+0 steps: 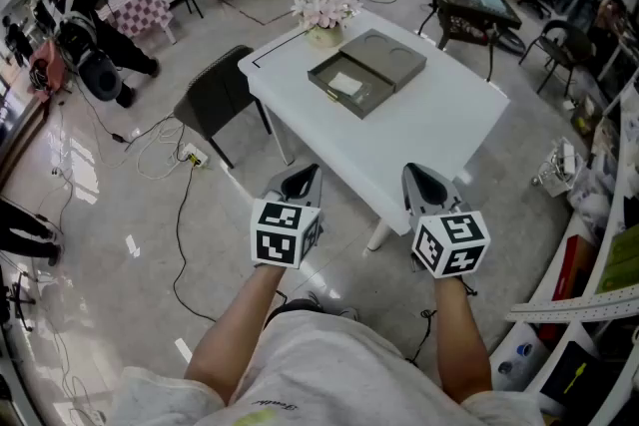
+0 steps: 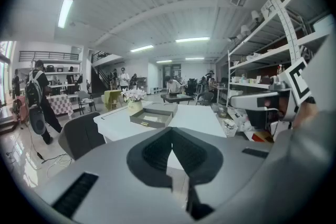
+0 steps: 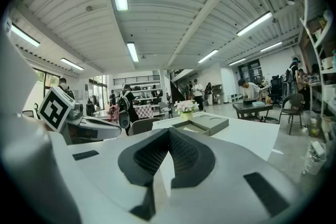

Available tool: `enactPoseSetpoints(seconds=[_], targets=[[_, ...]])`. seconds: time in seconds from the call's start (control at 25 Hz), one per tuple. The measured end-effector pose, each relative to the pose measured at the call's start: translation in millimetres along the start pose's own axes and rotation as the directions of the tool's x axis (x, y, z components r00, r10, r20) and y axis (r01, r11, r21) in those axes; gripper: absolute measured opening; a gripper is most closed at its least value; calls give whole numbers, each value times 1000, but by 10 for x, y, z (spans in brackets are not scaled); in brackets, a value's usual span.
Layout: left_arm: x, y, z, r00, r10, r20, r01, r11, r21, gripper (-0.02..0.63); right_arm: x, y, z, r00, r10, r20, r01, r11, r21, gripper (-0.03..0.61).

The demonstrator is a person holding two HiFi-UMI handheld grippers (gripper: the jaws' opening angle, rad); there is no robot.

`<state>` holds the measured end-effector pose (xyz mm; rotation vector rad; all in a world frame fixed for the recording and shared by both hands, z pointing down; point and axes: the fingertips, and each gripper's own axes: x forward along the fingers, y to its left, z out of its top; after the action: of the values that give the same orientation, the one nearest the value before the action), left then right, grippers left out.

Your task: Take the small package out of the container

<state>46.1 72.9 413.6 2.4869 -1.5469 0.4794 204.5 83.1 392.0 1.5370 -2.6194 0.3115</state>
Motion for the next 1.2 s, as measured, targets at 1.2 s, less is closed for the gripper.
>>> enactPoseSetpoints(seconds=[1.2], targets=[[1280, 997, 252, 998, -60, -28, 59, 998, -28, 5, 1622, -465, 96, 996, -53, -73, 53, 999, -14, 93]])
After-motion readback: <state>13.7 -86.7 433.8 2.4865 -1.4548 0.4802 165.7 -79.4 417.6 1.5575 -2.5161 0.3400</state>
